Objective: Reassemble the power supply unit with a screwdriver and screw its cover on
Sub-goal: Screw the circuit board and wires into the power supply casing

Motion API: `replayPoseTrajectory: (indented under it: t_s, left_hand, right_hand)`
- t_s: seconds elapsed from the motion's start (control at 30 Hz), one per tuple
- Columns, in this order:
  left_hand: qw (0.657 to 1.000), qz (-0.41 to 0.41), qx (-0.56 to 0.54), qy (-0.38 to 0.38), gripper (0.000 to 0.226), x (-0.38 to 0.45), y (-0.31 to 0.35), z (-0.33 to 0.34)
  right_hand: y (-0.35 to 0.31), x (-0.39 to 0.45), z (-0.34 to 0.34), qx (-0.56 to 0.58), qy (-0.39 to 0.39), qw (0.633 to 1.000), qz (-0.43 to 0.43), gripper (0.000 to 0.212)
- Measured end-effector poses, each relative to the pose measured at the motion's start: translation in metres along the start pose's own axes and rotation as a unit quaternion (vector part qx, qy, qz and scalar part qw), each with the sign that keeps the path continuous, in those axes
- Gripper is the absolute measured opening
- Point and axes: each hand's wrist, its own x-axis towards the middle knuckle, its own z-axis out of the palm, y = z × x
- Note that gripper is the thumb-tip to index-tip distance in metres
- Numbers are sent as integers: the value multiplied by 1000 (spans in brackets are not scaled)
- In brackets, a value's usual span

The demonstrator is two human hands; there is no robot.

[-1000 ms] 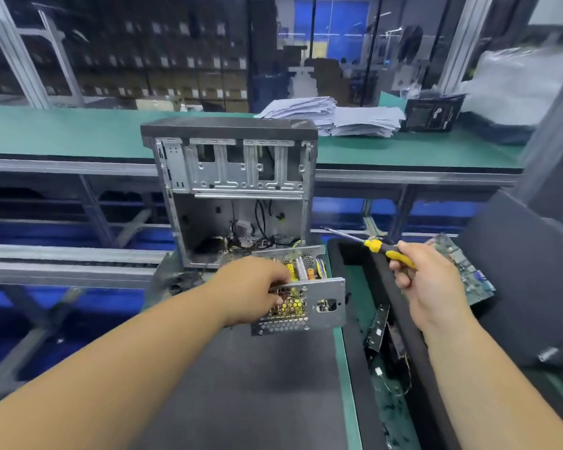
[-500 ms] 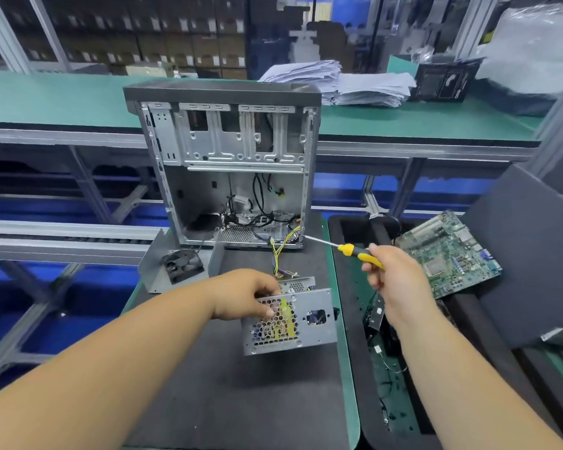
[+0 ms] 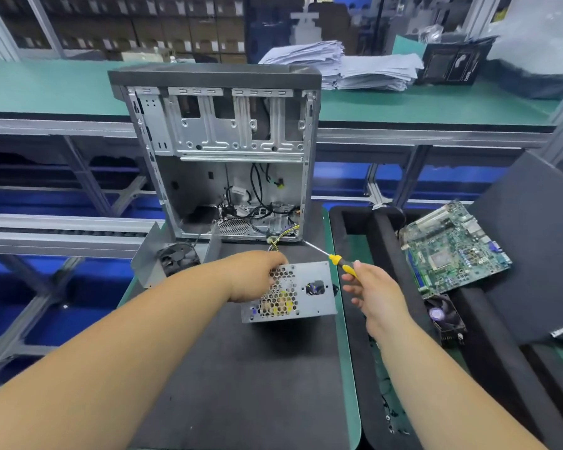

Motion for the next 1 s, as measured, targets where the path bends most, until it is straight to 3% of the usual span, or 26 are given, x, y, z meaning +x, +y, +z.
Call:
replayPoseTrajectory:
  t_s: [0.1,0.2,0.37,0.47,0.57,0.73,1.0]
  left_hand:
    - [999,-8,1,34,60,0,10,9]
    - [994,-19,-97,37,70,-1,22,16]
    - [973,-42,-220,60,47,3,23,16]
    - [990,-33,-120,59,38,8,26,16]
    - [997,-14,-37,62,55,12,30,17]
    - [999,23,-7,24,62,21,31,14]
    - [999,19,10,30,41,30,32,16]
  right_hand:
    - [7,2,5,7,-10,1000,25,15]
    - [12,1,10,11,-25,998,48,17]
    - [14,-6,20,67,-43,994,75,14]
    - [8,-6,24,84,-45,992,78,14]
    - [3,-5,25,98,-53,990,82,14]
    - [4,-7,26,106,-58,989,87,14]
    - [6,-8,27,114,-54,988,88,13]
